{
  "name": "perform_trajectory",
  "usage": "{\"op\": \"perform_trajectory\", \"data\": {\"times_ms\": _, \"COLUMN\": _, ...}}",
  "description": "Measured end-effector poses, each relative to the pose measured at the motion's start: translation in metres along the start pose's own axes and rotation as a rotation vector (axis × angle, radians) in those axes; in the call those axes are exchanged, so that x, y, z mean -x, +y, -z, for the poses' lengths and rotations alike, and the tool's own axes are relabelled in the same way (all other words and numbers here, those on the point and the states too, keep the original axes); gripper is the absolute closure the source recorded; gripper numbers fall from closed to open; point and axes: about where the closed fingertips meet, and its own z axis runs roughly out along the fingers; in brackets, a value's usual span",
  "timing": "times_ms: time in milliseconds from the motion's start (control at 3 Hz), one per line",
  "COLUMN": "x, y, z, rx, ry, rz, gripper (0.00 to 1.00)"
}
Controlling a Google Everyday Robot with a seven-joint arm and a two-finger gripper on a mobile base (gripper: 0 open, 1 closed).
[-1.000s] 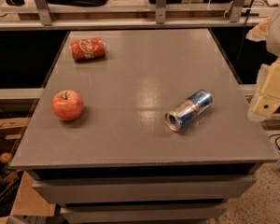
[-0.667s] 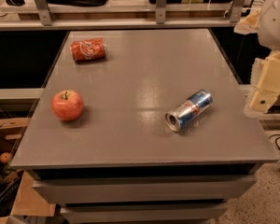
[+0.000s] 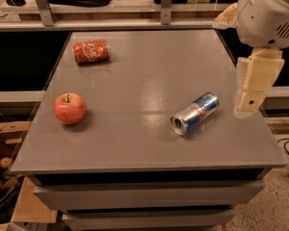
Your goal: Pick apple
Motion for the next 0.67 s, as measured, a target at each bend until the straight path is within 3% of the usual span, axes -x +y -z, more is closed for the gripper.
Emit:
{"op": "perform_trajectory", "data": {"times_ms": 333, "x": 0.008, "y": -0.002, "z": 0.001, "rx": -0.023, "ry": -0.033, "rz": 0.008, "gripper": 0.00}}
{"op": "perform_trajectory", "data": {"times_ms": 667, "x": 0.051, "y": -0.017, "z": 0.003, "rx": -0.049, "ry": -0.106, "rz": 0.119, "gripper": 0.00}}
